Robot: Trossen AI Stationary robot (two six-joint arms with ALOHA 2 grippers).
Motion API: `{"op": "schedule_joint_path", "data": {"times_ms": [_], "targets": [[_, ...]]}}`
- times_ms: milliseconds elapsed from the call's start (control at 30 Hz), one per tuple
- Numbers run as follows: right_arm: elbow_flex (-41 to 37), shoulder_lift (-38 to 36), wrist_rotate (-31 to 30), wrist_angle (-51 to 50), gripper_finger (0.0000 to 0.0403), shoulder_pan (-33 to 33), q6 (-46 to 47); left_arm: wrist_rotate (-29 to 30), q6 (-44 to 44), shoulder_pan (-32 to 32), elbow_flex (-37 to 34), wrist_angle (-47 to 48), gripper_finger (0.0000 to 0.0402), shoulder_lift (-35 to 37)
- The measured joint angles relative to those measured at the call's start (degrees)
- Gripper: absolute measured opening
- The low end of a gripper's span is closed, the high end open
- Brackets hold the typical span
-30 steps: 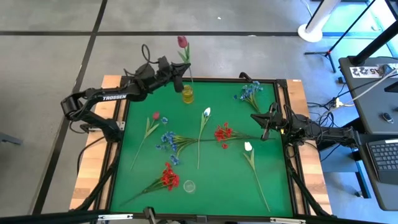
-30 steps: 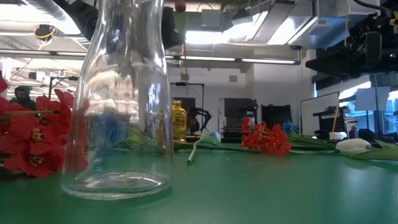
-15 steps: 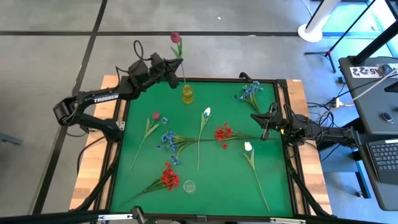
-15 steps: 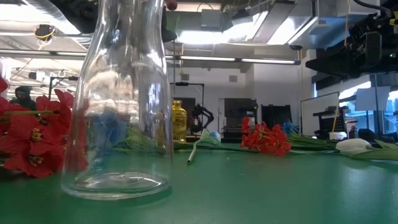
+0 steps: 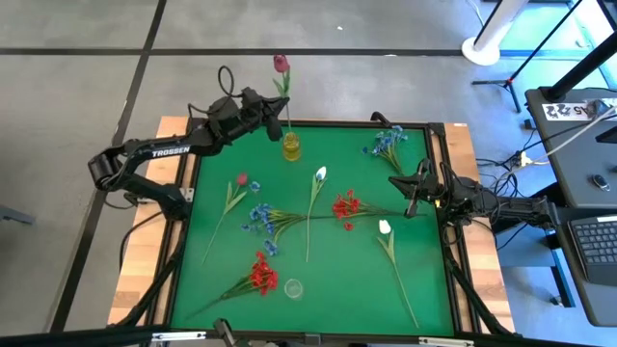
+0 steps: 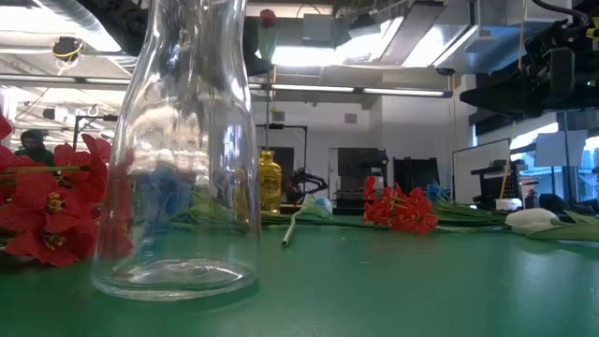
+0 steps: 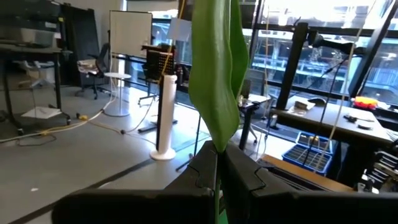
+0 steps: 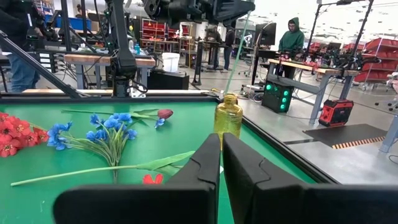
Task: Sort flowers into vase by color
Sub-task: Put the top red tulip into the yellow vase
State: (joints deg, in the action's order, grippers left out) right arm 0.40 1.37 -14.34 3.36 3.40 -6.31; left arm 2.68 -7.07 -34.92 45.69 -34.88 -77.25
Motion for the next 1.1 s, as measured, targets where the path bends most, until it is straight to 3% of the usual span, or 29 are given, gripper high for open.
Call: {"op": "schedule_joint_path", "data": {"times_ms": [1100], "targets": [[0.0, 0.0, 0.0, 0.0, 0.0019, 0.0, 0.0, 0.3, -0.2, -2.2, 0.0, -0.6, 0.0002, -0.1]]}}
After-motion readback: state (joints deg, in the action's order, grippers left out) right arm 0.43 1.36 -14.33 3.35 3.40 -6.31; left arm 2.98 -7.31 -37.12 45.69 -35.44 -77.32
